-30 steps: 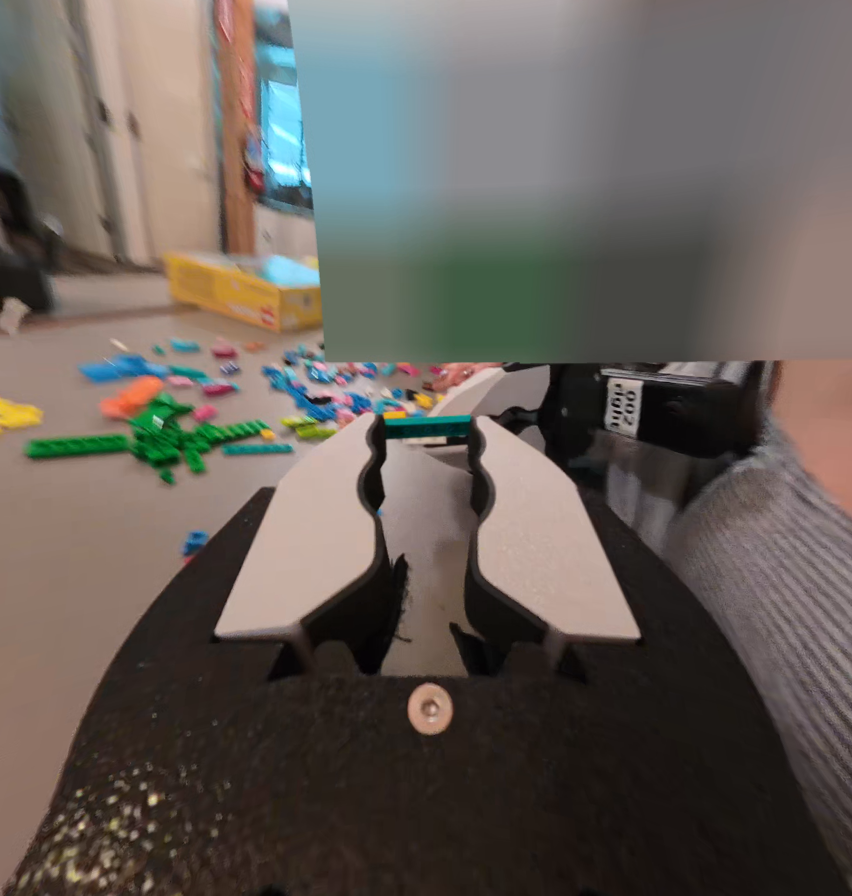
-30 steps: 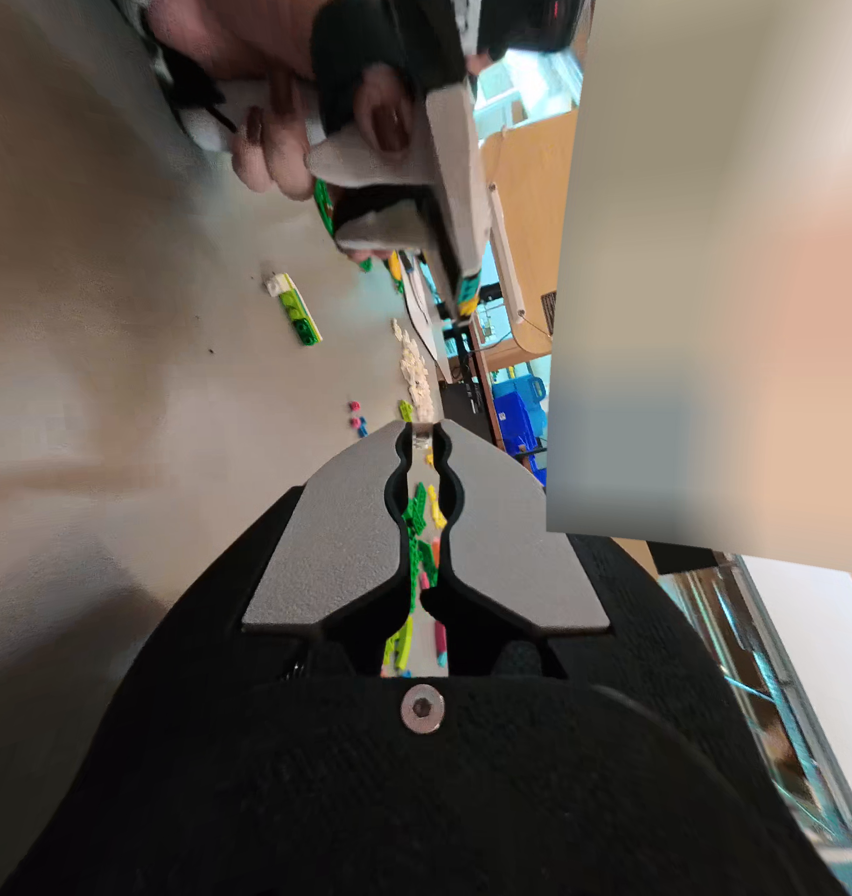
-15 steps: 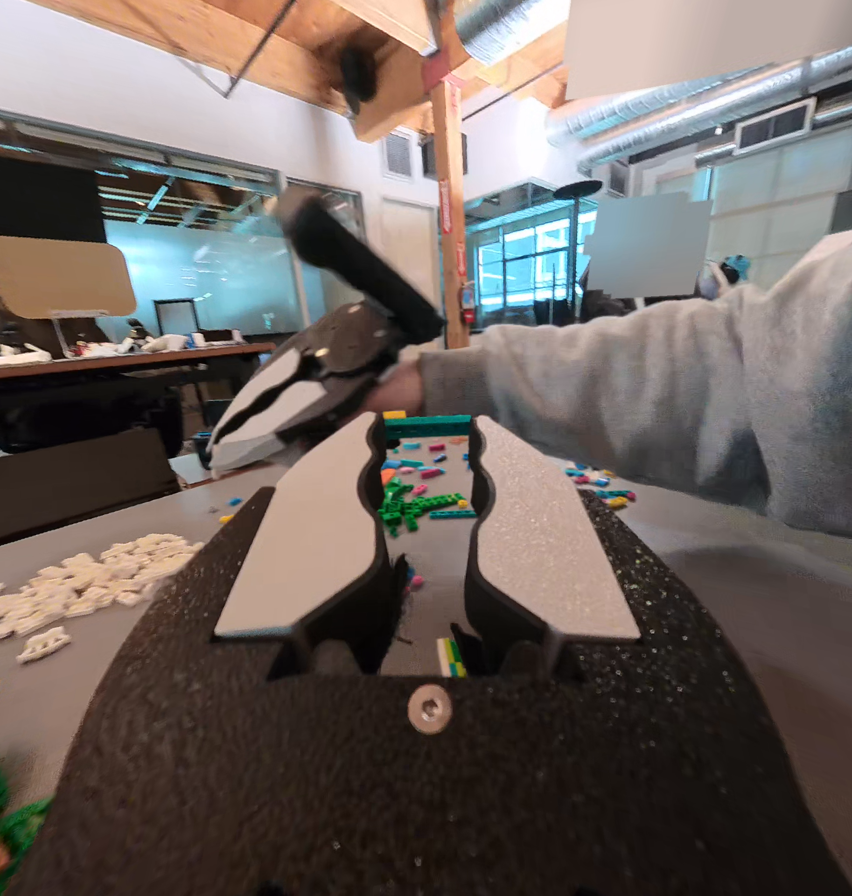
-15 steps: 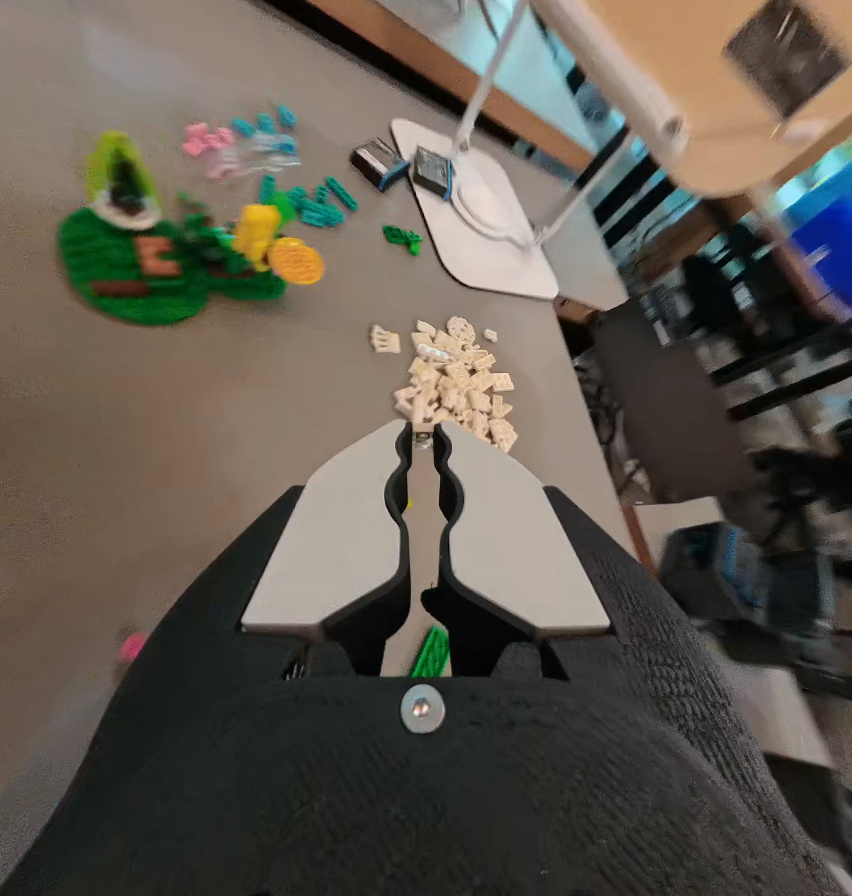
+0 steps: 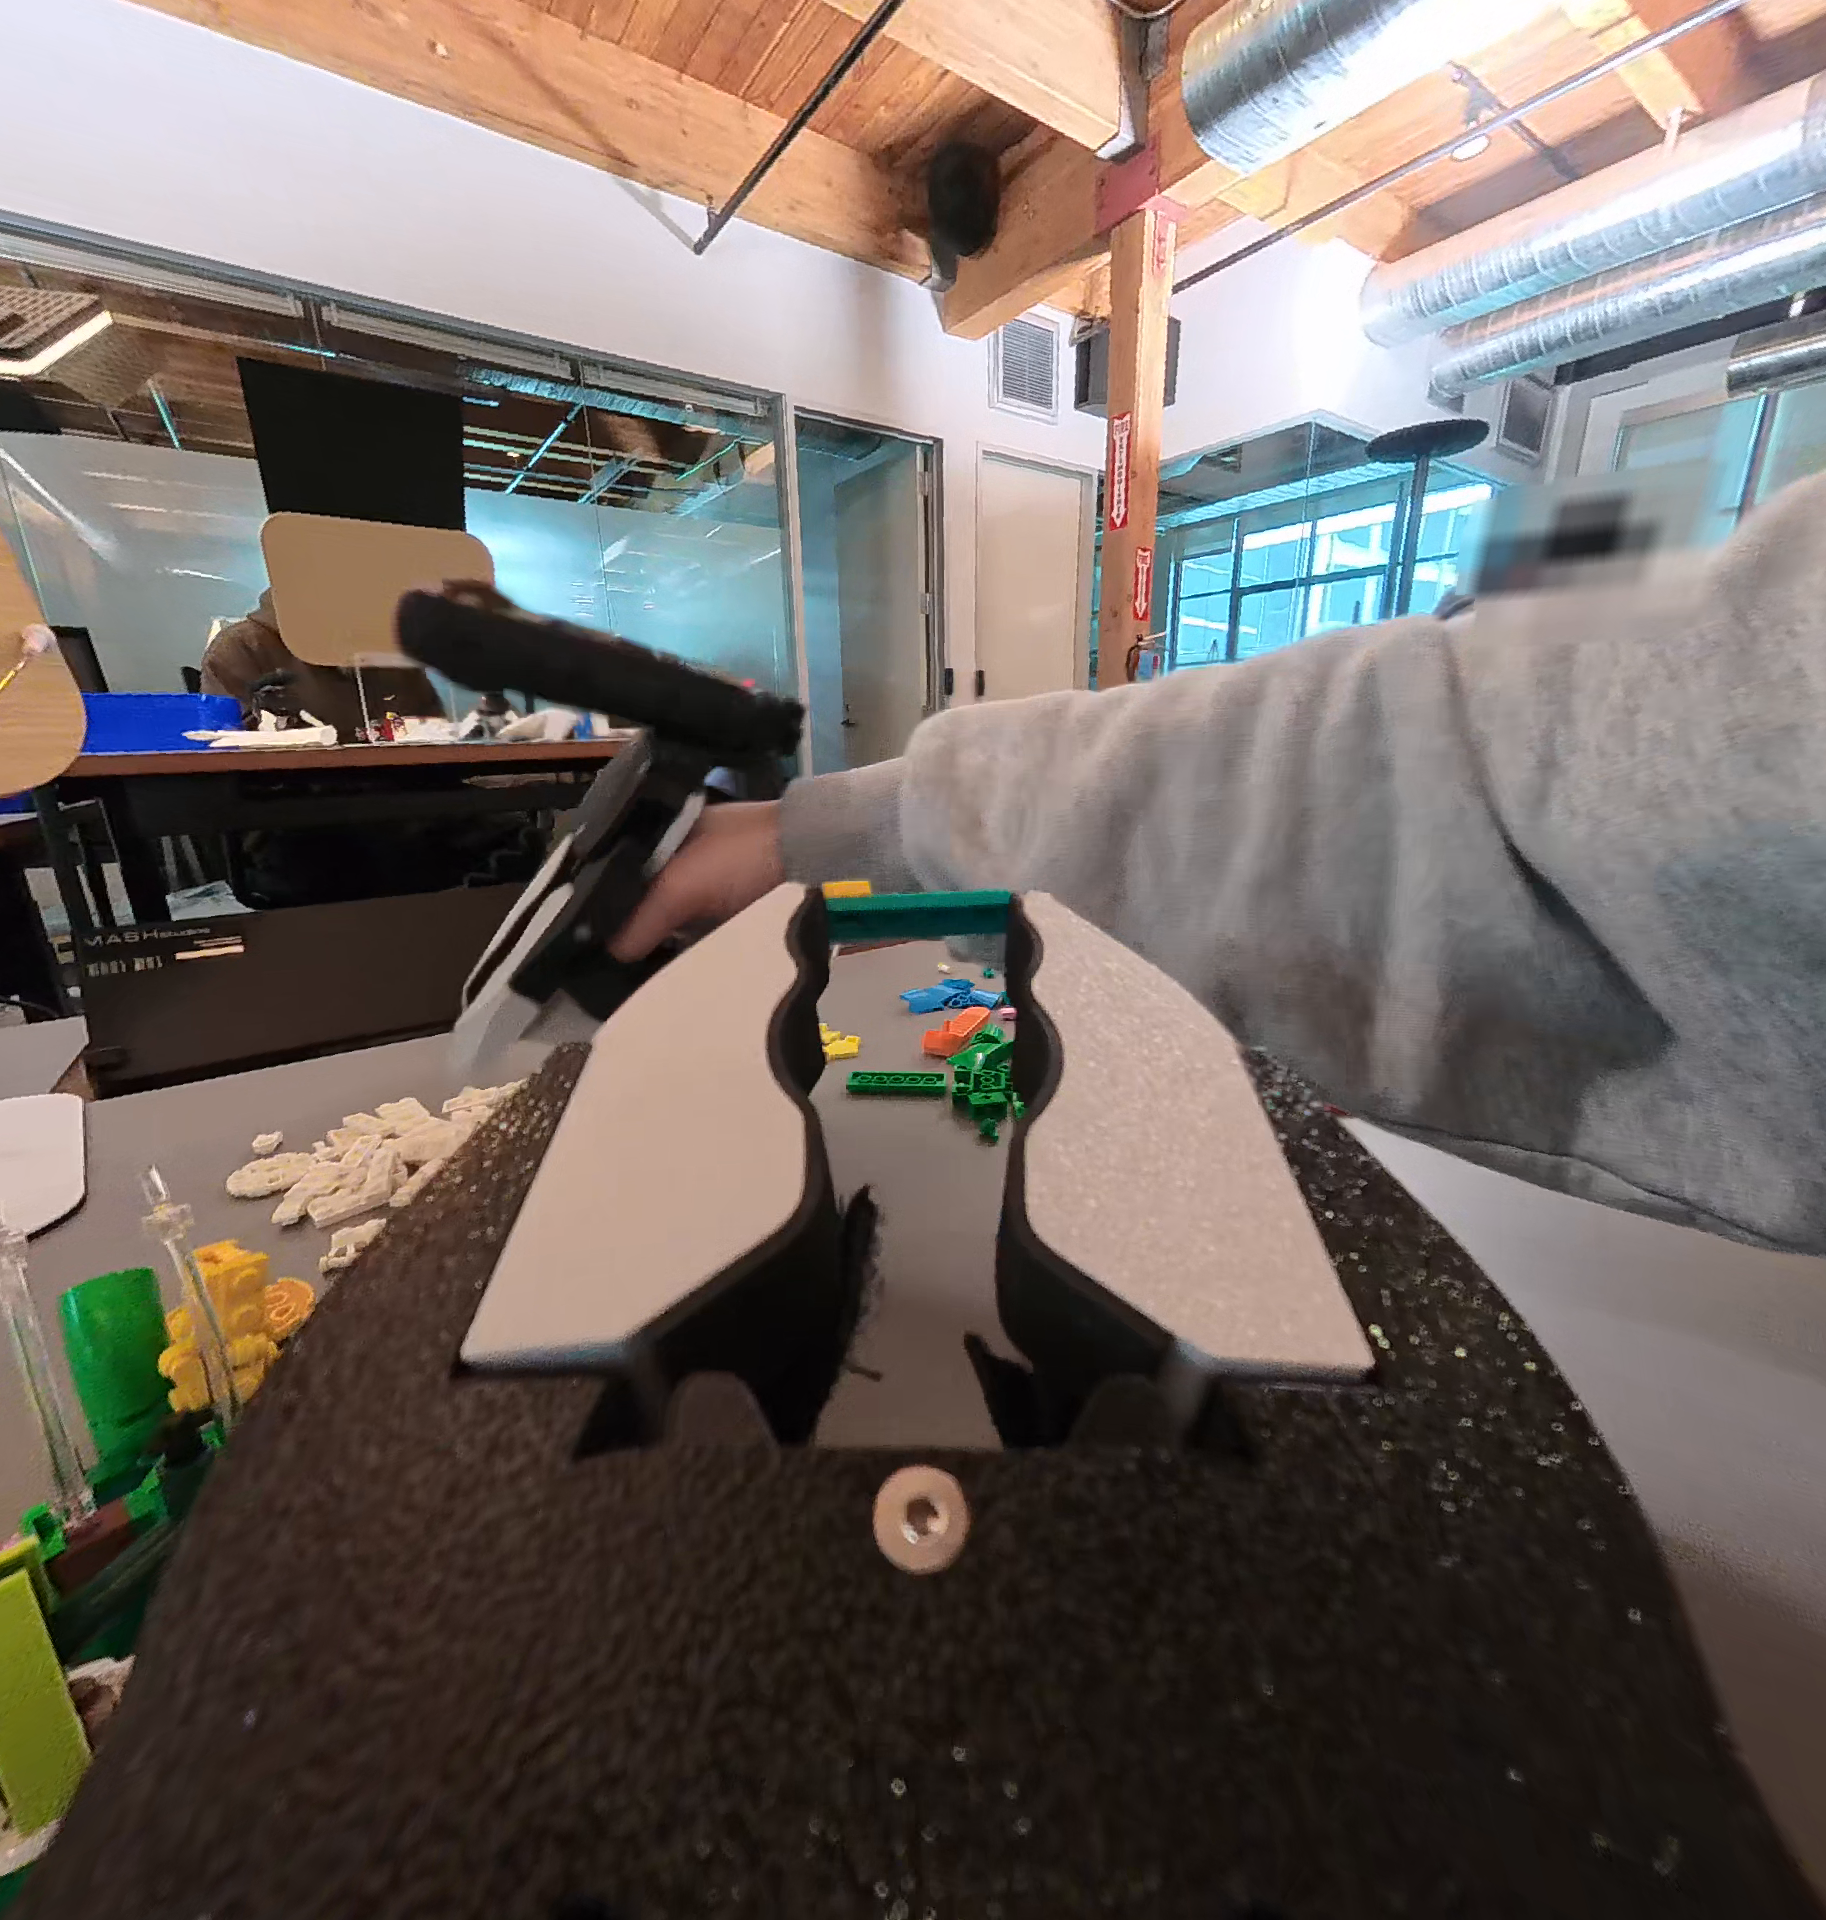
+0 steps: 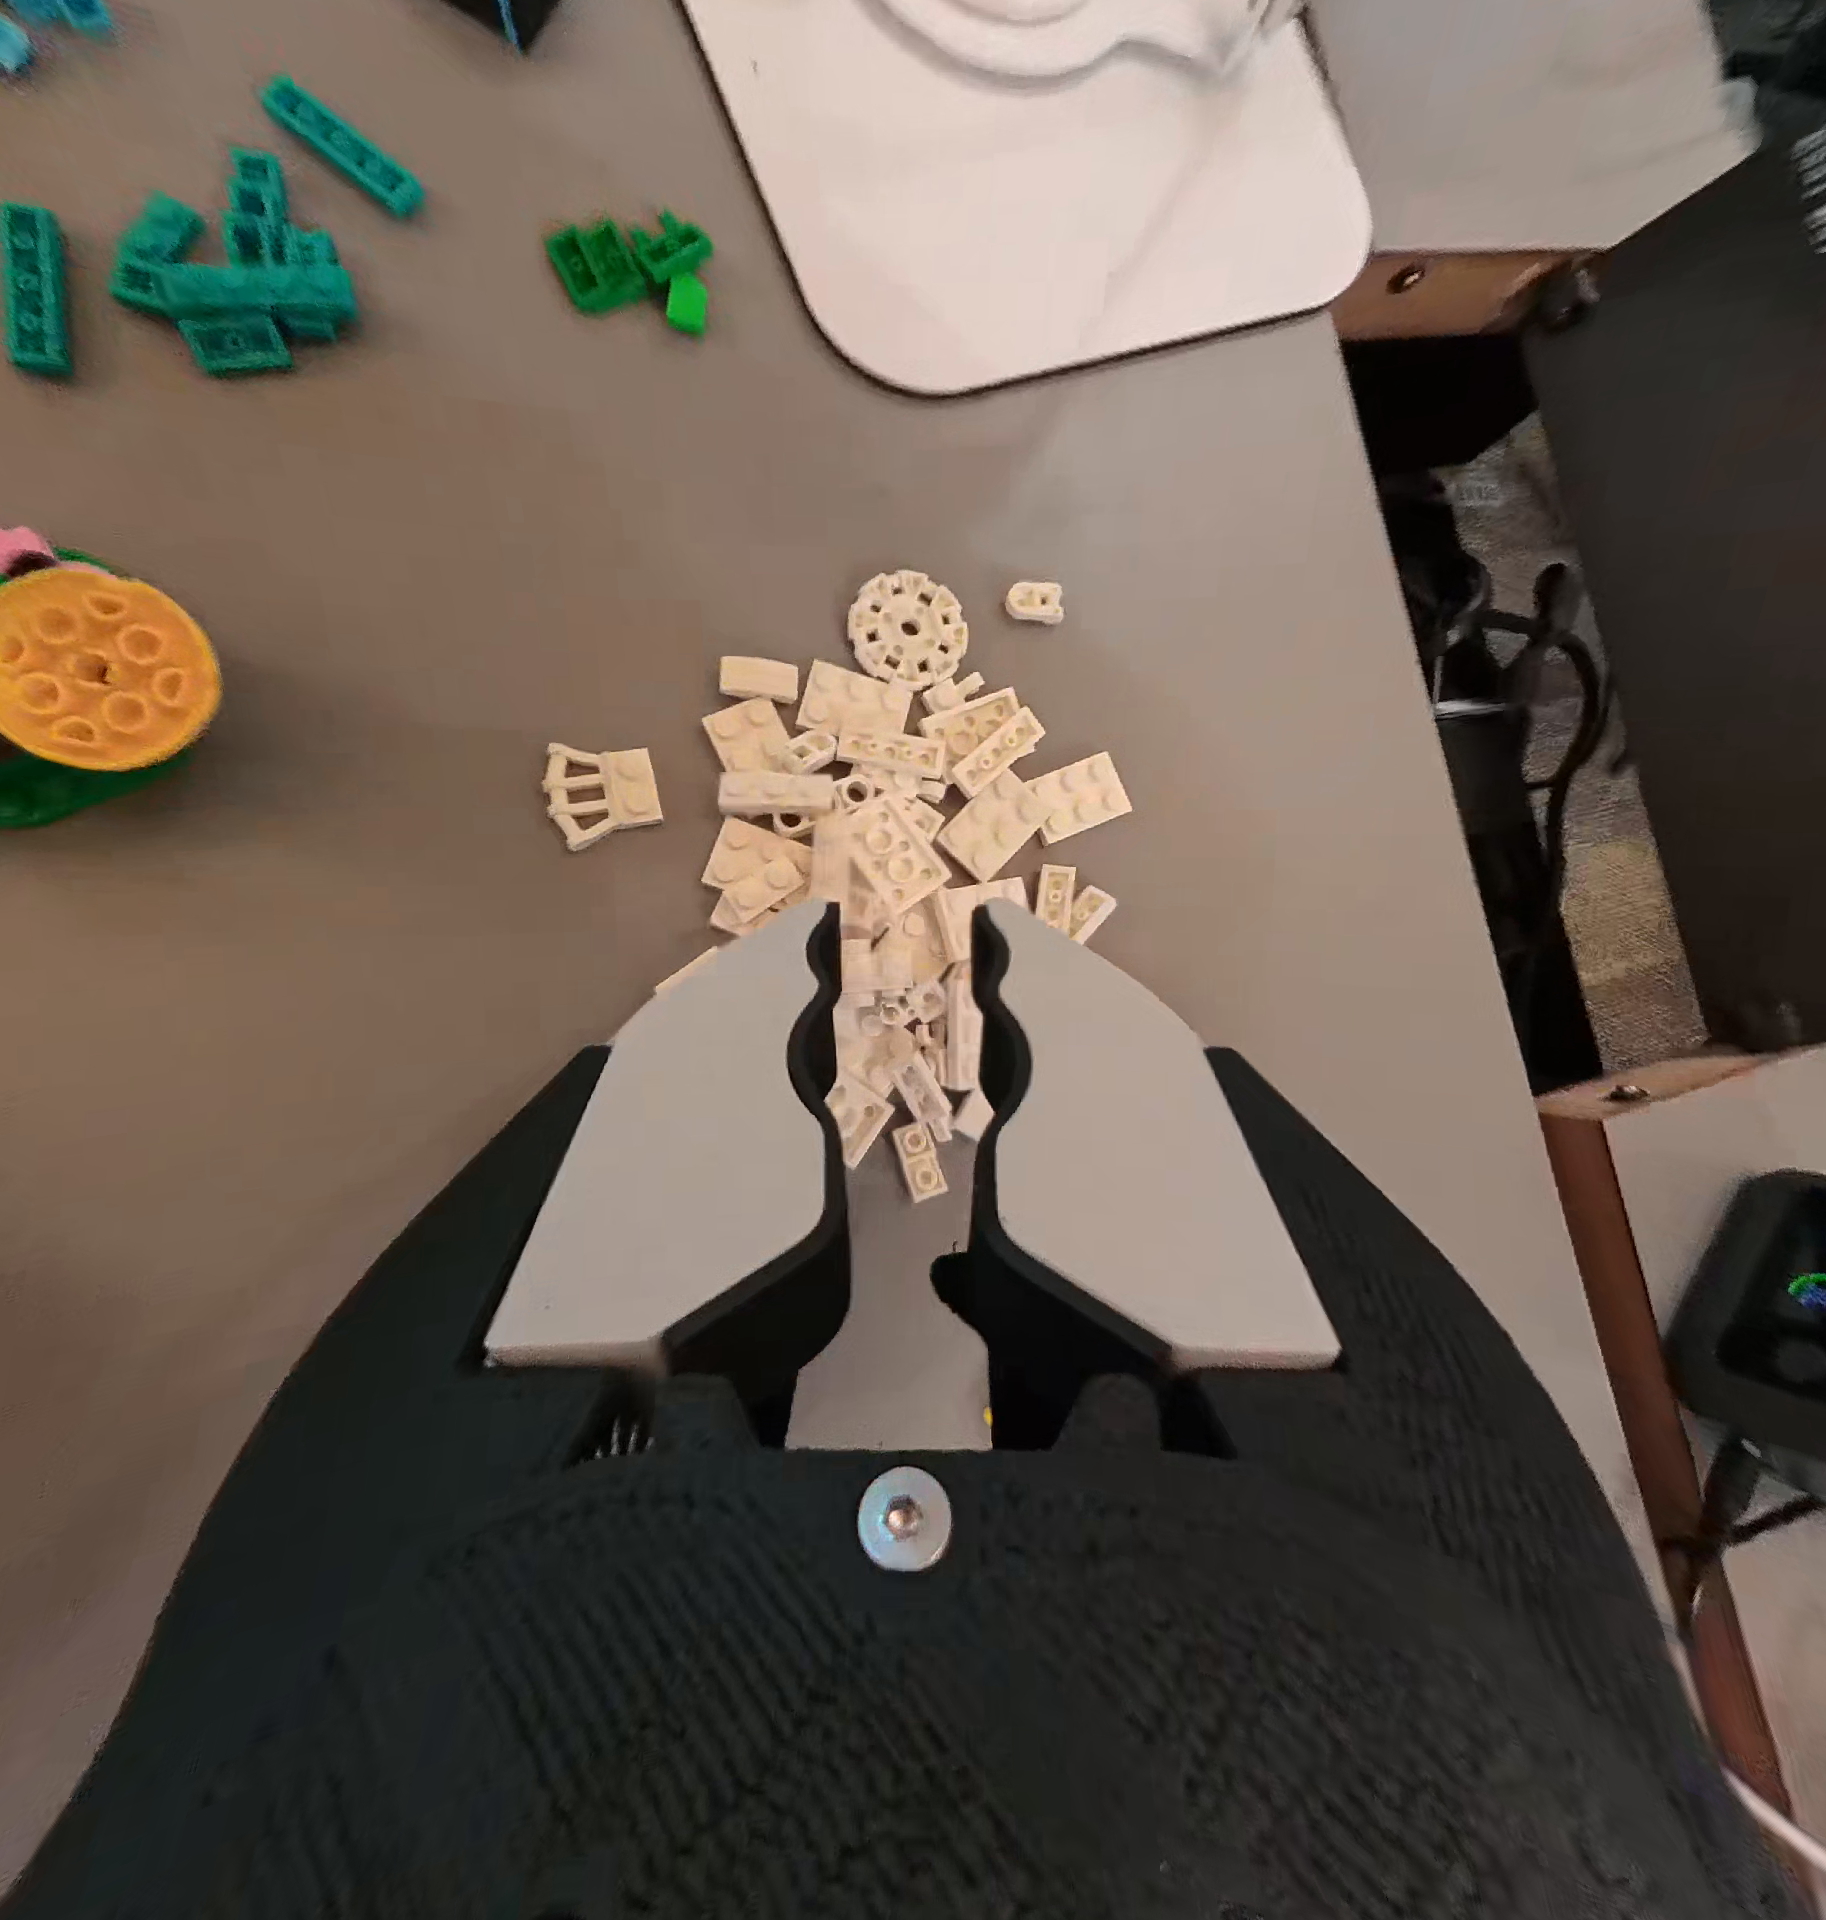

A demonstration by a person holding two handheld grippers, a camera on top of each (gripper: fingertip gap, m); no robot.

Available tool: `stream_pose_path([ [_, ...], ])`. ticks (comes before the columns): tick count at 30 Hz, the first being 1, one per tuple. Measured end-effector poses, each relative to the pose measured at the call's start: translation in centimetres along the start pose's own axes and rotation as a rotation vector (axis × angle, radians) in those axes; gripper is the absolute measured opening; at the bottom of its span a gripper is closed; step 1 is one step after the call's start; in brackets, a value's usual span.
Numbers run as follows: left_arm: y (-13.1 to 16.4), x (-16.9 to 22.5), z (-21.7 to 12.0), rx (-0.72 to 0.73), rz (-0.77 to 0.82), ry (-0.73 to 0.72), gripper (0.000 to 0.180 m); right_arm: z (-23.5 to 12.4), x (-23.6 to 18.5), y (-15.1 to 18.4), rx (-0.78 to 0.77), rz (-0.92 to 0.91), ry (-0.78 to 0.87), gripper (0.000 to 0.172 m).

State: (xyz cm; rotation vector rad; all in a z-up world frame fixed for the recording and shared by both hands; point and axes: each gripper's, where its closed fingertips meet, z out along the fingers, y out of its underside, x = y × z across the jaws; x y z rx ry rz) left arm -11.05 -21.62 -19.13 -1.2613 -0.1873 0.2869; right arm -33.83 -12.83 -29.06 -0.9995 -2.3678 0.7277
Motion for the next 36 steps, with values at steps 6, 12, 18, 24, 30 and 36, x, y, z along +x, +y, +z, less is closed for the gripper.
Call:
stream_pose_path([
  [6,0.1,-0.1,0.3,-0.006,0.067,-0.033,0.033,-10.8,-9.3,-1.6,0.294,0.226,-0.41,0.023],
  [12,-0.4,2.3,0.6,0.032,0.252,0.021,0.033,-20.7,-19.3,1.6,0.297,0.459,-0.835,0.029],
  [18,-0.8,5.7,0.3,0.095,0.459,0.127,0.033,-22.0,-22.6,3.0,0.245,0.462,-0.818,0.031],
  [24,0.4,6.6,0.5,0.04,0.408,0.201,0.034,-21.1,-22.4,4.3,0.251,0.391,-0.696,0.006],
  [30,3.0,4.9,1.2,-0.147,0.302,0.196,0.038,-19.3,-16.3,7.6,0.17,-0.311,0.177,0.006],
  [36,1.7,6.1,1.3,-0.144,-0.186,0.343,0.02,-21.9,-16.6,4.3,0.192,-1.111,0.966,0.006],
])
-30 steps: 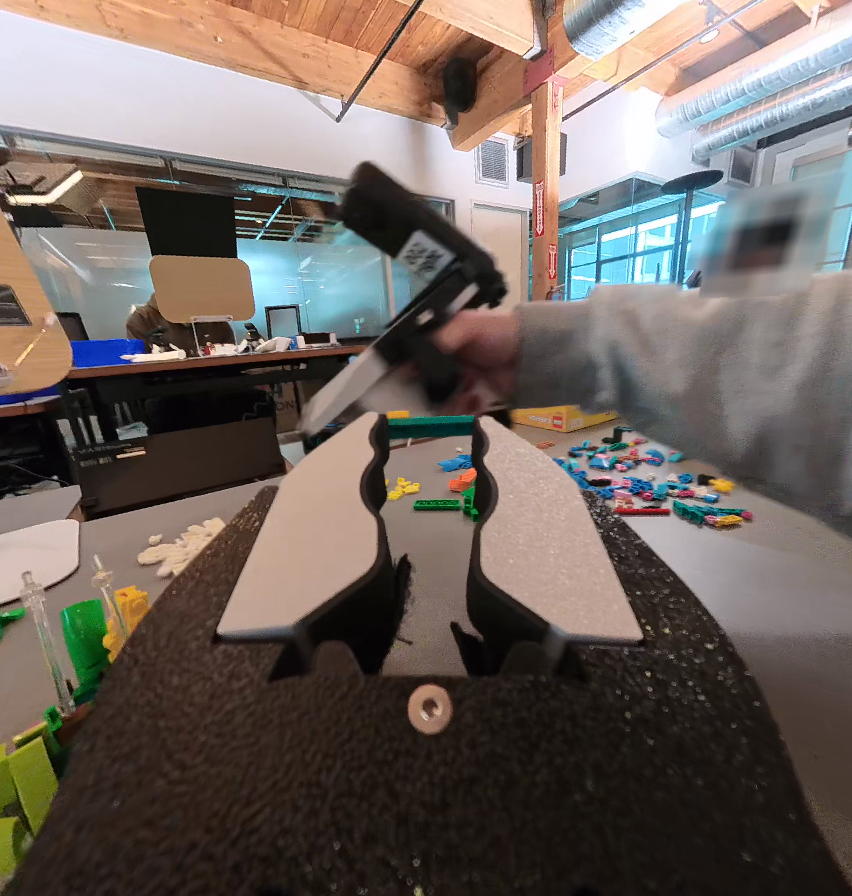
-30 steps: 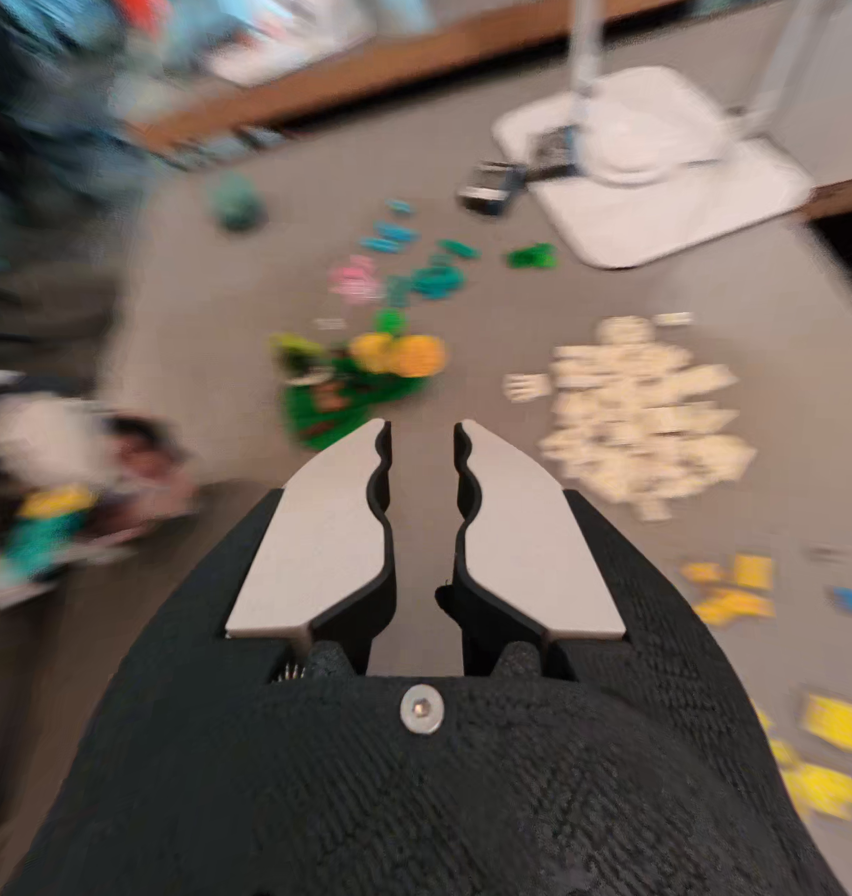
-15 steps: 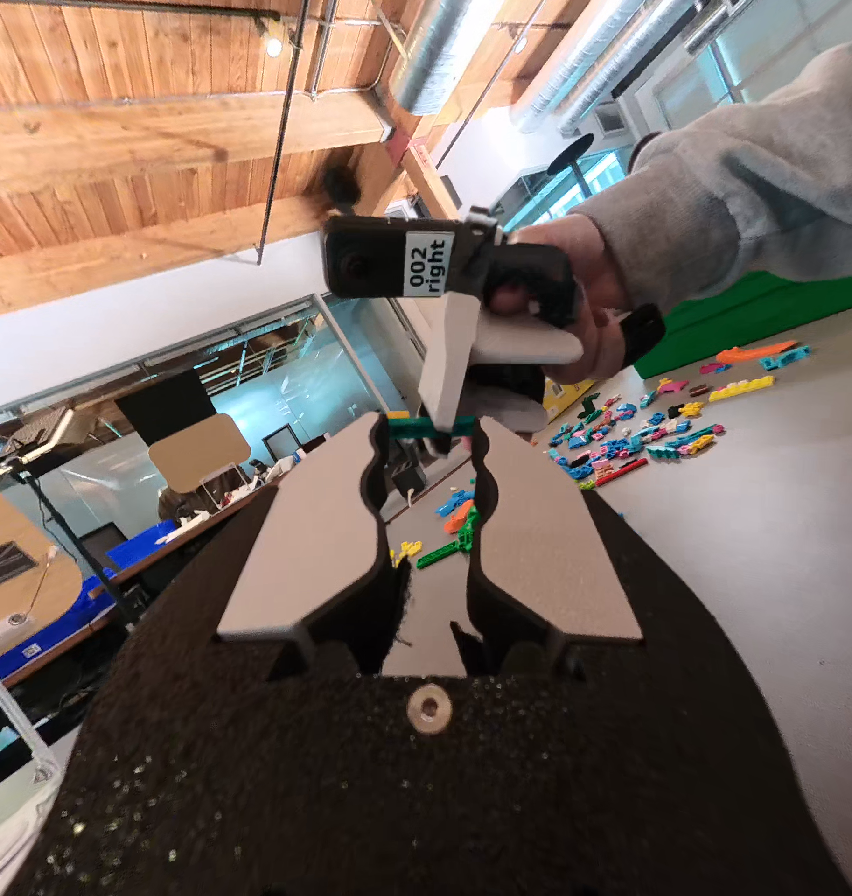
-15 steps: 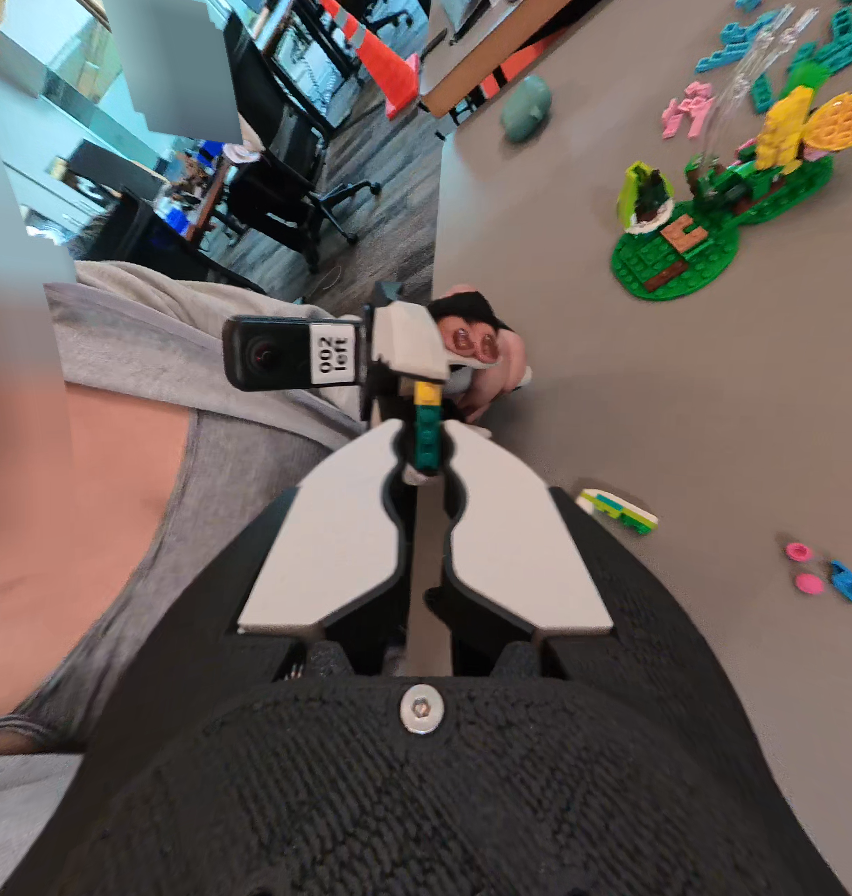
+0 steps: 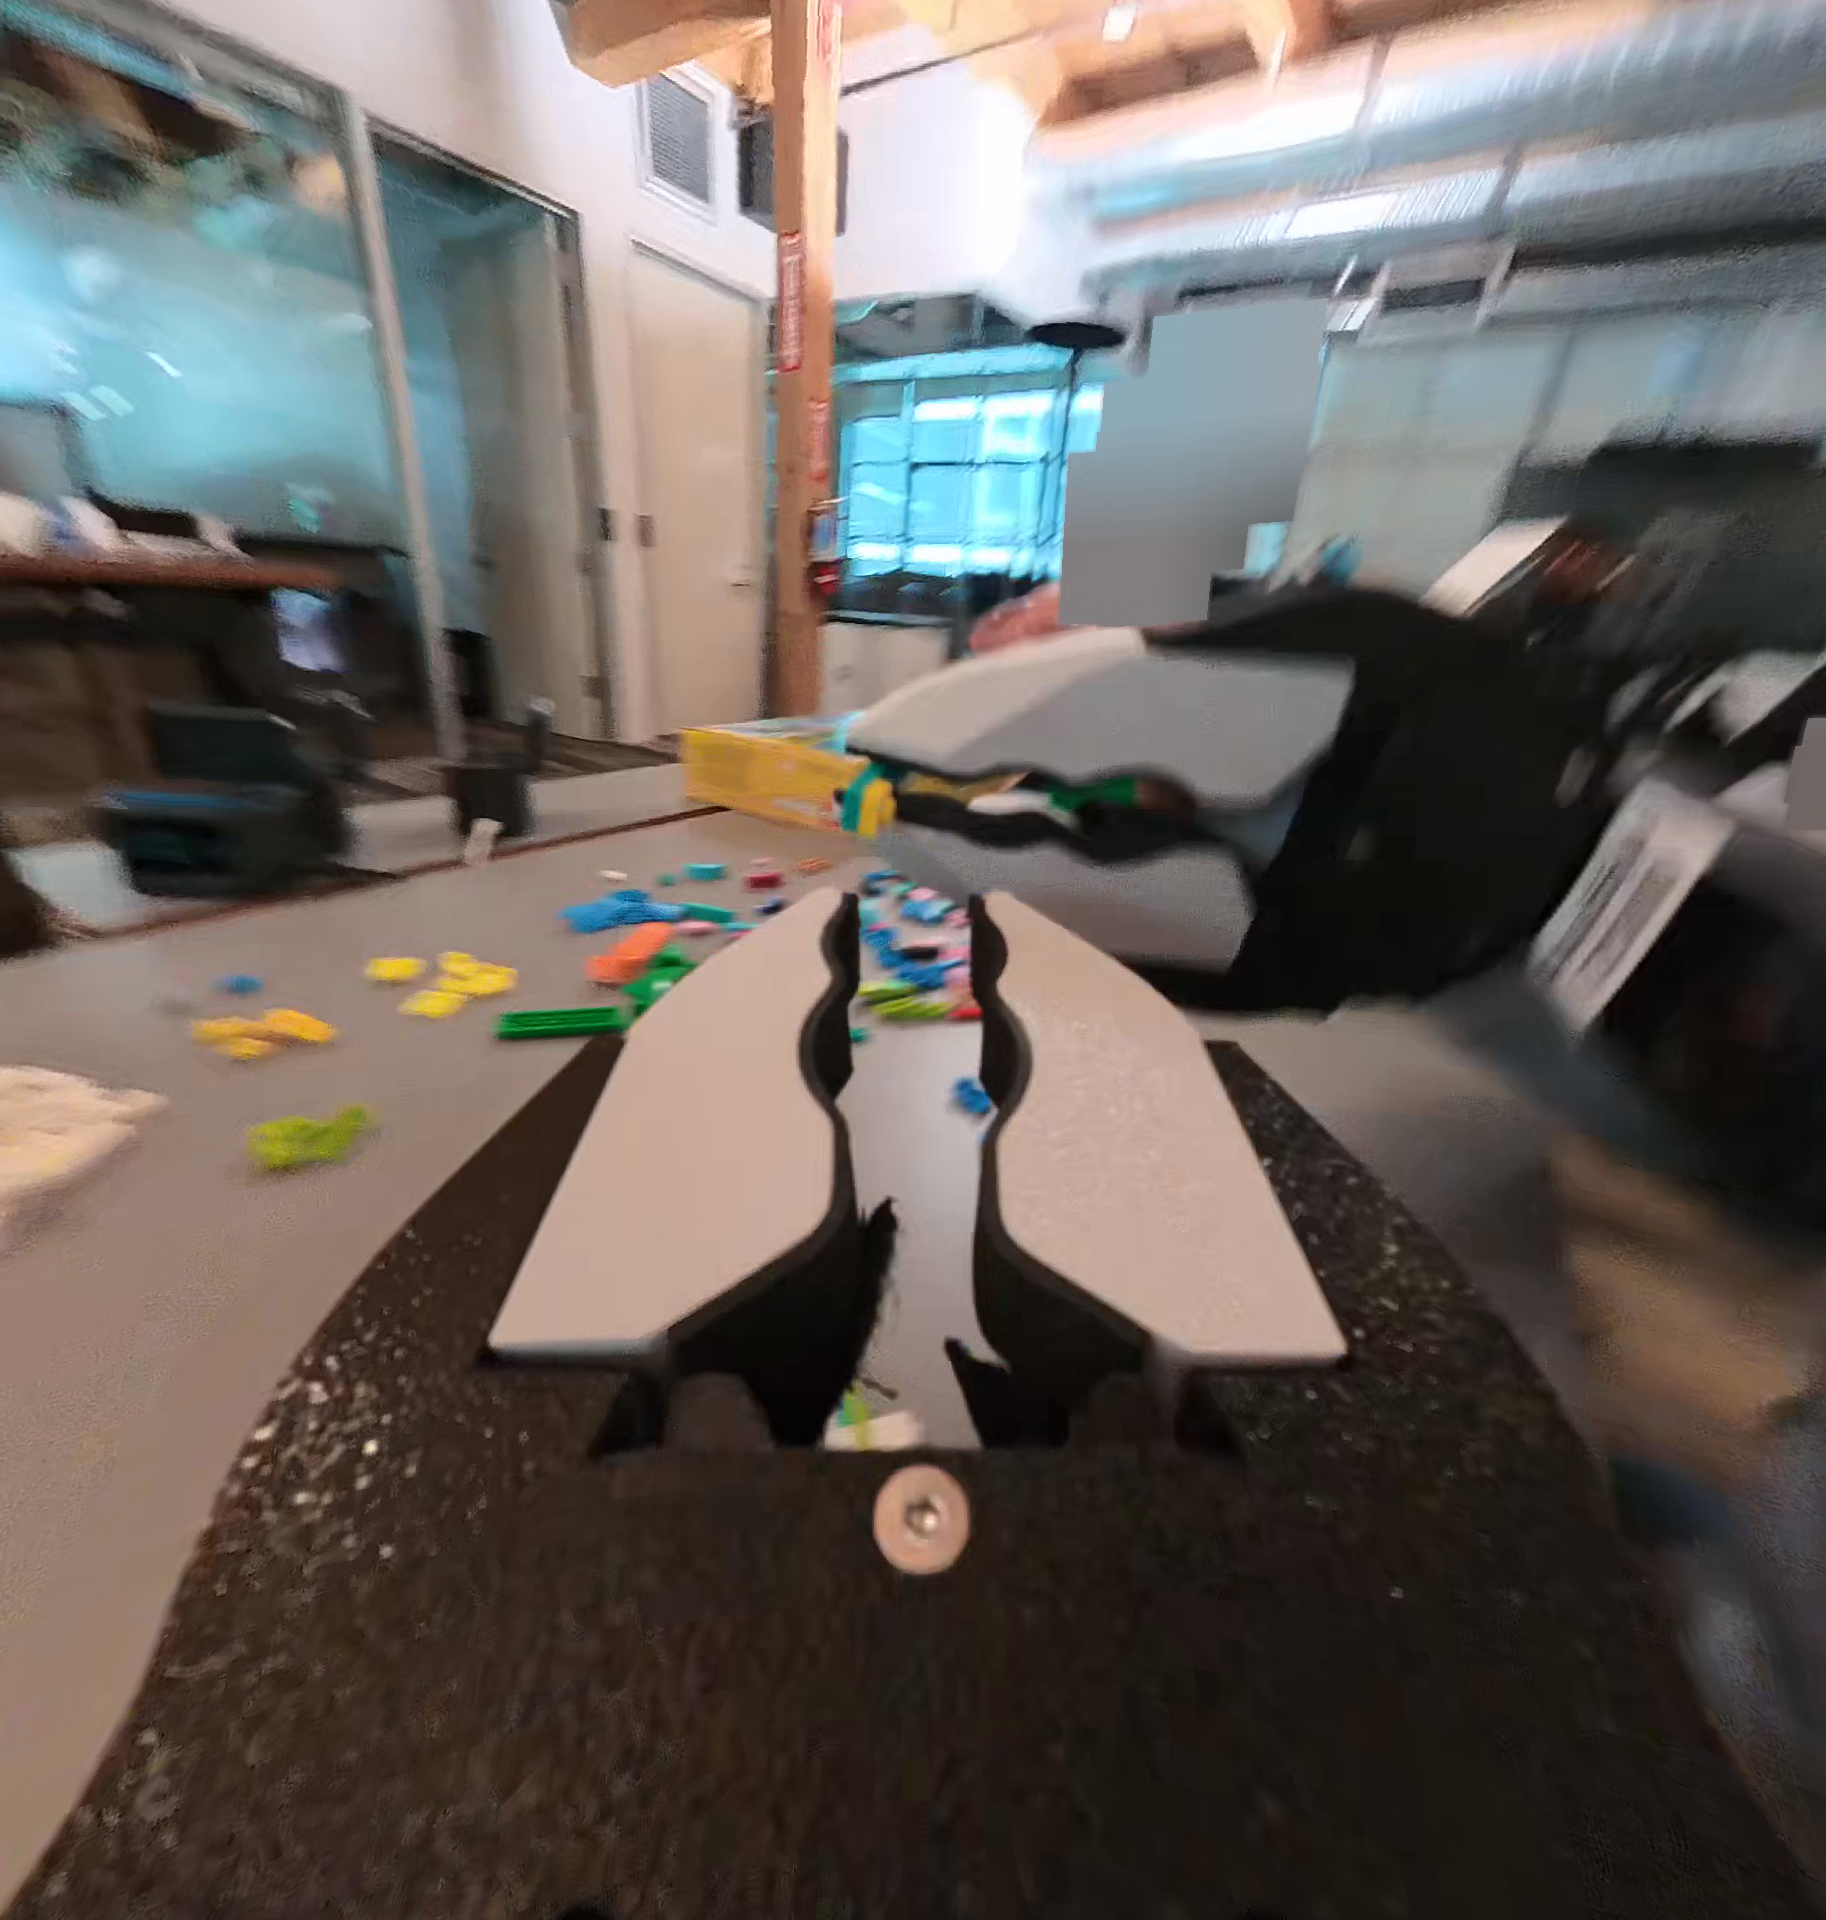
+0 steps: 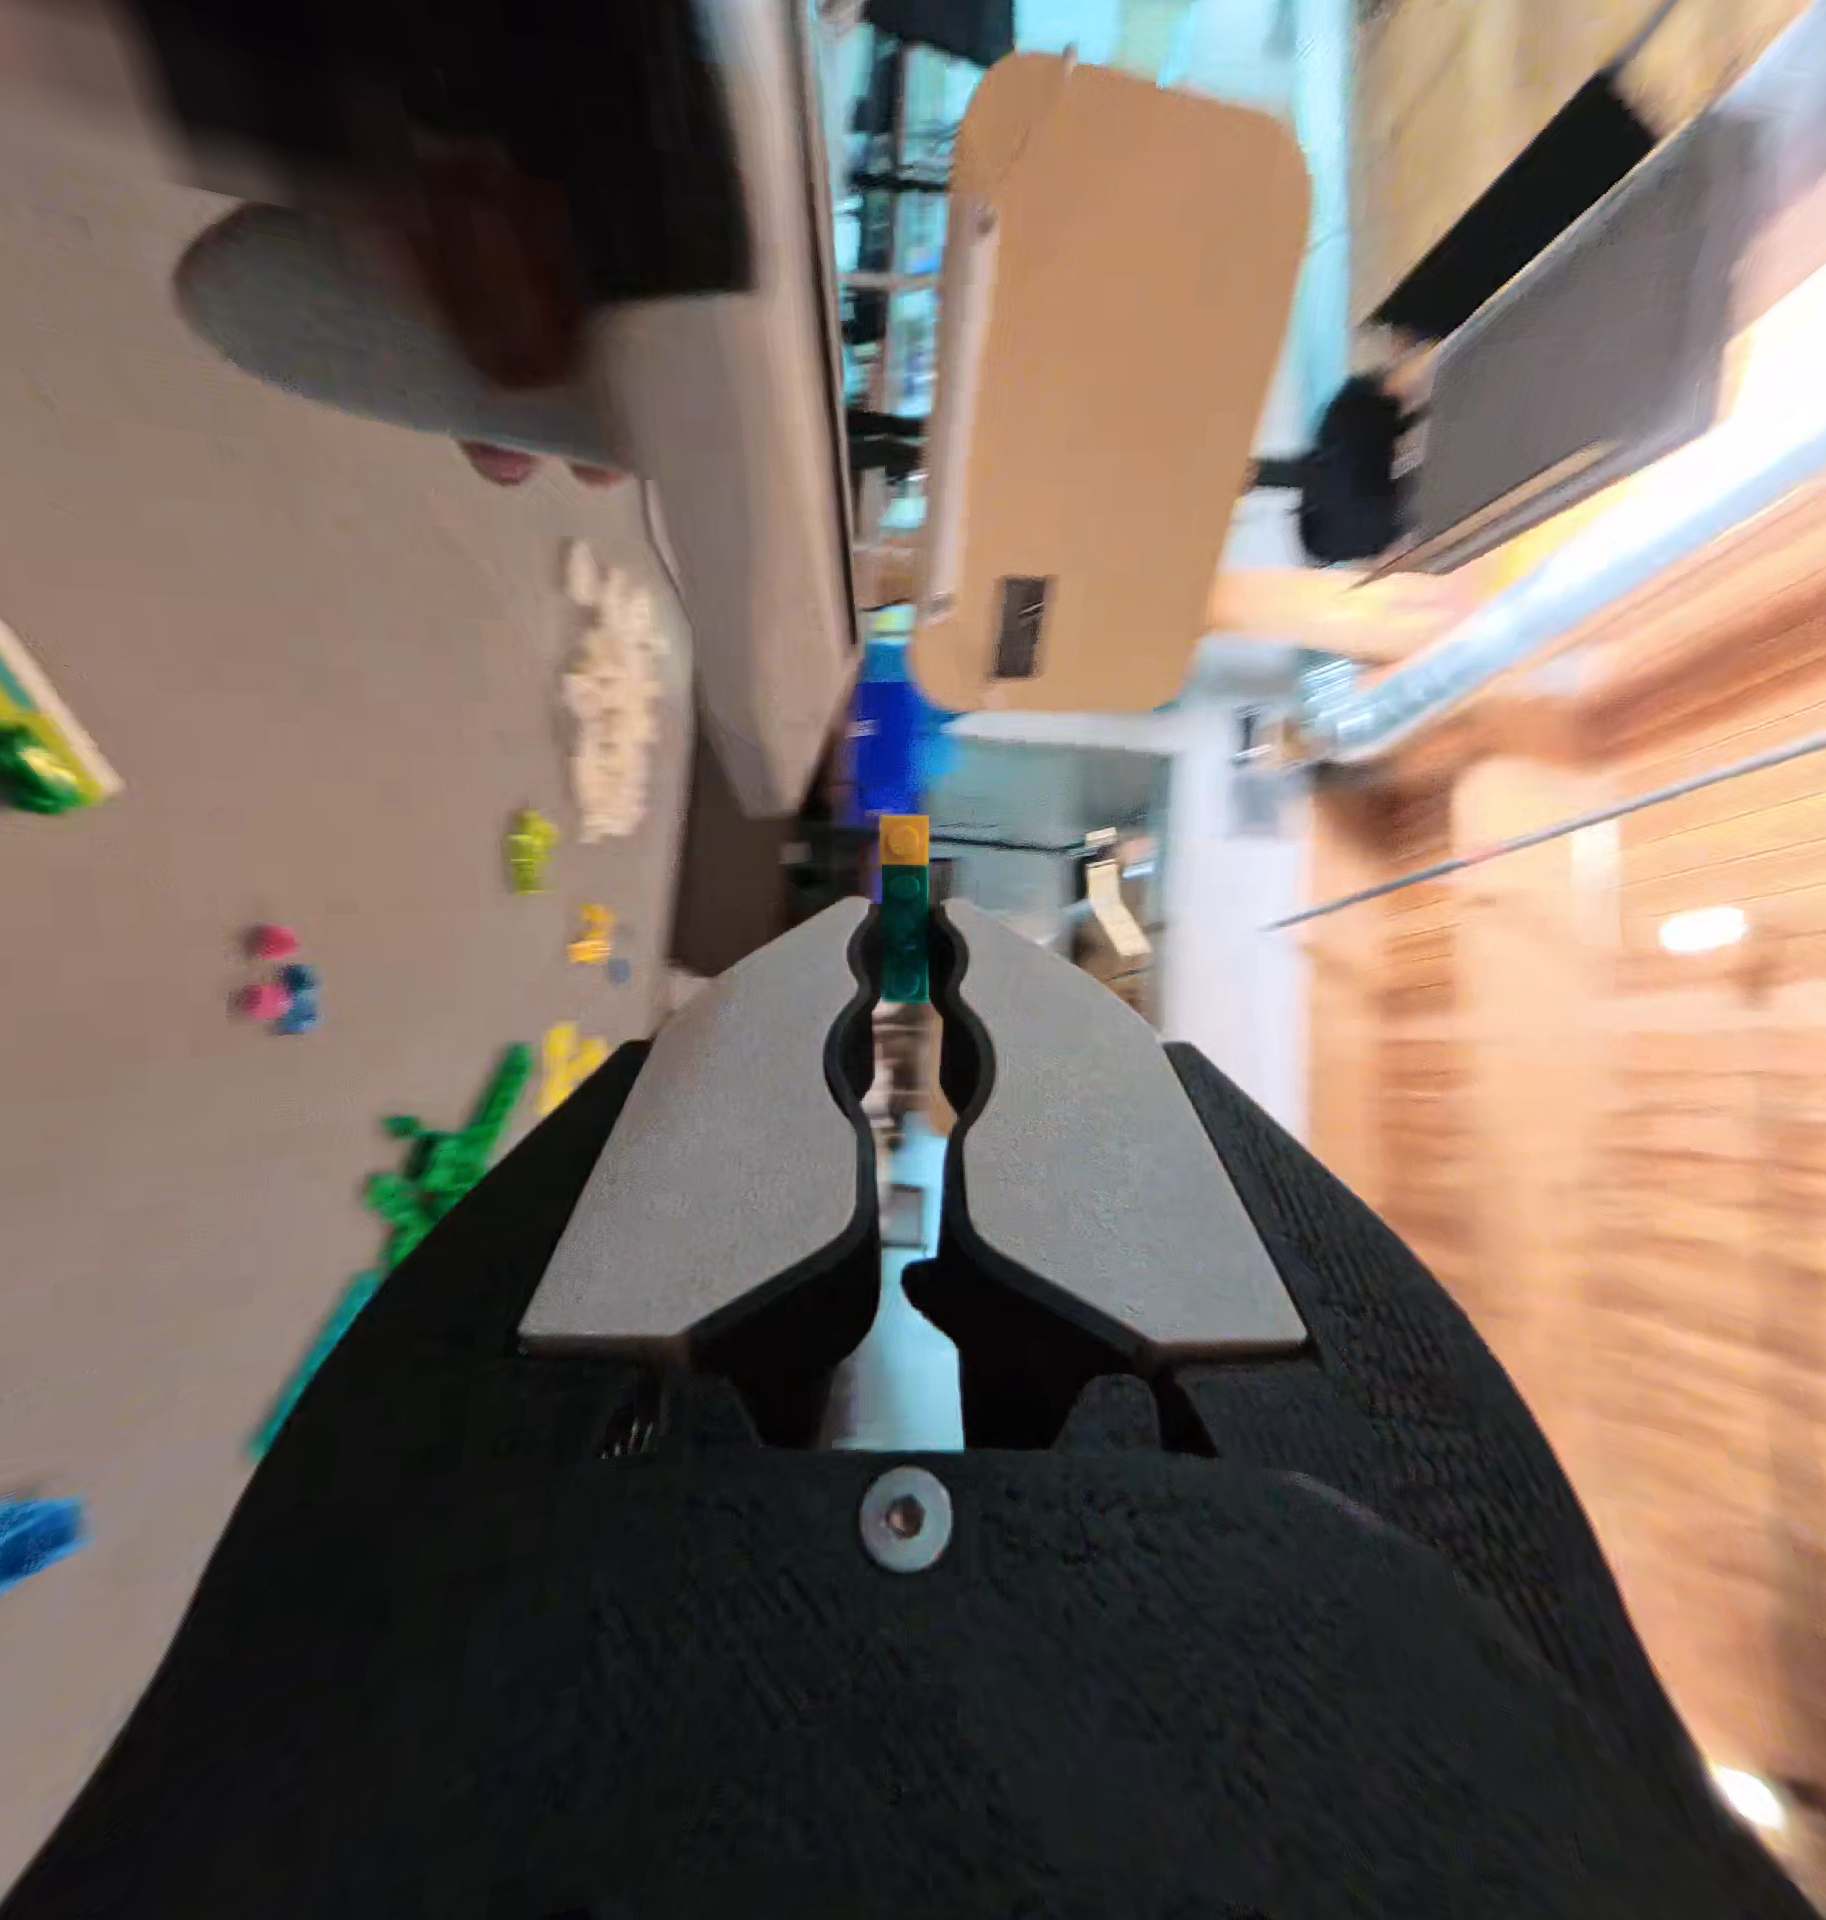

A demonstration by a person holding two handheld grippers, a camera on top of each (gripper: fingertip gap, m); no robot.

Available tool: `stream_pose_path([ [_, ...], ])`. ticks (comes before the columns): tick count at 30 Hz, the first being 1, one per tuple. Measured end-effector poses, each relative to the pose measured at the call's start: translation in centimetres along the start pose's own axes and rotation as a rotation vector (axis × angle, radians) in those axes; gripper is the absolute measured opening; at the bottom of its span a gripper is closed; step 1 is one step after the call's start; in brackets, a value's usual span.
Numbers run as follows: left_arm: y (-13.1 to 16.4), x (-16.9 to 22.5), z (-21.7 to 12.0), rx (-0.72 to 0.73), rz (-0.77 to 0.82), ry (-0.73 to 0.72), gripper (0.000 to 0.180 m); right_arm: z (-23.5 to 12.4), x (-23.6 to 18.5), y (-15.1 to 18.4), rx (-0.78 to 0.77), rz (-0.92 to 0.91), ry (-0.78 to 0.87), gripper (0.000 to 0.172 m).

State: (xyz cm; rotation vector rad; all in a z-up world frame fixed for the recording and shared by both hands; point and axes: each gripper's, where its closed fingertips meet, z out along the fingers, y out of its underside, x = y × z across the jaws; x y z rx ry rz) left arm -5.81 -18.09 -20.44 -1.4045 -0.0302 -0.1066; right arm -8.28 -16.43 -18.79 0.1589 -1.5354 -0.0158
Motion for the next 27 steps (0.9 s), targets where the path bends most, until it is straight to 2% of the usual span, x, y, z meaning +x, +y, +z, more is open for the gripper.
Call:
stream_pose_path([
  [4,-1.4,0.5,0.2,0.081,-0.376,0.132,0.025,-0.3,0.7,-1.0,0.014,-0.19,0.206,0.006],
  [8,-1.9,0.7,0.2,0.127,-0.483,0.155,0.013,-0.3,1.4,-1.1,0.008,-0.234,0.287,0.007],
  [14,-2.7,0.6,0.0,0.206,-0.644,0.209,0.008,-0.7,2.1,-1.7,0.018,-0.308,0.384,0.006],
  [22,-2.9,-0.1,-0.2,0.219,-0.655,0.145,0.02,-1.1,2.4,-2.0,0.024,-0.347,0.435,0.006],
  [25,-3.0,0.1,-0.2,0.214,-0.661,0.174,0.008,-1.1,2.2,-2.3,0.027,-0.348,0.427,0.006],
  [27,-2.9,0.1,-0.2,0.2,-0.659,0.175,0.008,-1.0,2.2,-2.2,0.024,-0.346,0.429,0.006],
])
